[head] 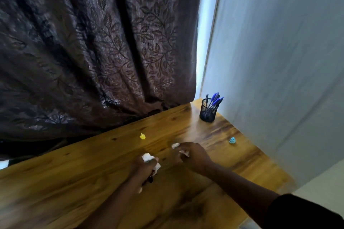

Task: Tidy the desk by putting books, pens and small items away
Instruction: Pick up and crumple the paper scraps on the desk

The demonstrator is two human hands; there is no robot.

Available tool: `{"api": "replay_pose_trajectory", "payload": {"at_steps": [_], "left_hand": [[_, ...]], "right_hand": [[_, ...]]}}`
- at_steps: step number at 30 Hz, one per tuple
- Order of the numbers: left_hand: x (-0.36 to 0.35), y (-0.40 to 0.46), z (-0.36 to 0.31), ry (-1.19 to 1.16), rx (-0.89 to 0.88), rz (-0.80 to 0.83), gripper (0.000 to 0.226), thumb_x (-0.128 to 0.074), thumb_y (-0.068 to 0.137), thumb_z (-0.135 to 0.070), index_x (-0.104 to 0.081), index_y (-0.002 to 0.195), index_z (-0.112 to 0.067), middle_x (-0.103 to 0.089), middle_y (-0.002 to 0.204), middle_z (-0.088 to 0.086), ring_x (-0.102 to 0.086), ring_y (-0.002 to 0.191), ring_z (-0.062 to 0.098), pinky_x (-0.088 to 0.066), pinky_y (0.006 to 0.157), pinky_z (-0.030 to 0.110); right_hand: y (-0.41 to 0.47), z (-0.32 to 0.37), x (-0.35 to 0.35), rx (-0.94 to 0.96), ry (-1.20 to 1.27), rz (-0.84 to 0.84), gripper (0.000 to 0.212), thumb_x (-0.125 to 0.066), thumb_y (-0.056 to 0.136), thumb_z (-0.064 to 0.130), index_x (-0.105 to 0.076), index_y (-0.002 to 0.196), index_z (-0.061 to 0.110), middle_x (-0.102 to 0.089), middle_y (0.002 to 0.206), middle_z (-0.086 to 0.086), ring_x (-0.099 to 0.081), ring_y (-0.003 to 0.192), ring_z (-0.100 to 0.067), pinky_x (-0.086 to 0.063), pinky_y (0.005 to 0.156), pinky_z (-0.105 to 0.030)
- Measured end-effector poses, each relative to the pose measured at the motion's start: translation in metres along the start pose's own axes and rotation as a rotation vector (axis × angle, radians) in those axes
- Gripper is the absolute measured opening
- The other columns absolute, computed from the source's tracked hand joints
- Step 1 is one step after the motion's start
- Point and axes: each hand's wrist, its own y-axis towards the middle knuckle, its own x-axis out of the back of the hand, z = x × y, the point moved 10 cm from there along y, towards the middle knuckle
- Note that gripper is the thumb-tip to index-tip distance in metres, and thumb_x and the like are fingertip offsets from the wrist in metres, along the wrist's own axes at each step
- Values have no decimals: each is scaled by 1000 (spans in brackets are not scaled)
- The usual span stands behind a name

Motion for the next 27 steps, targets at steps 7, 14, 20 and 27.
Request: {"api": "replay_pose_trajectory", "payload": {"at_steps": [7, 14, 20, 27], "left_hand": [[-29, 0, -37, -451, 25, -51, 18, -59, 104, -26, -66, 104, -9, -73, 82, 11, -69, 72, 25, -52, 63, 31], [-49, 0, -41, -696, 66, -35, 54, -38, 106, -56, -60, 85, -12, -62, 79, 12, -63, 63, 22, -51, 60, 31], [-84, -2, -55, -682, 12, 180, 70, -48, 94, -71, -69, 98, -4, -75, 90, 19, -76, 79, 27, -61, 66, 37], [-90, 10, -32, -590, 113, 73, 37, -70, 94, -27, -69, 111, 5, -71, 103, 32, -71, 78, 35, -59, 66, 36]], "right_hand": [[15, 41, 6, 8, 550, -175, 25, -70, 94, 10, -73, 113, 27, -77, 101, 12, -72, 93, -3, -59, 76, -20], [23, 24, -11, -125, 647, -83, 19, -76, 92, 20, -73, 111, 18, -77, 101, 5, -73, 91, -8, -63, 79, -31], [17, 8, -5, -123, 487, -160, 11, -76, 92, 23, -73, 102, 23, -64, 96, 6, -64, 86, -8, -53, 68, -18], [18, -29, -6, -214, 706, -31, 14, -72, 92, 8, -74, 90, 21, -75, 88, 4, -70, 76, 1, -58, 68, -19]]}}
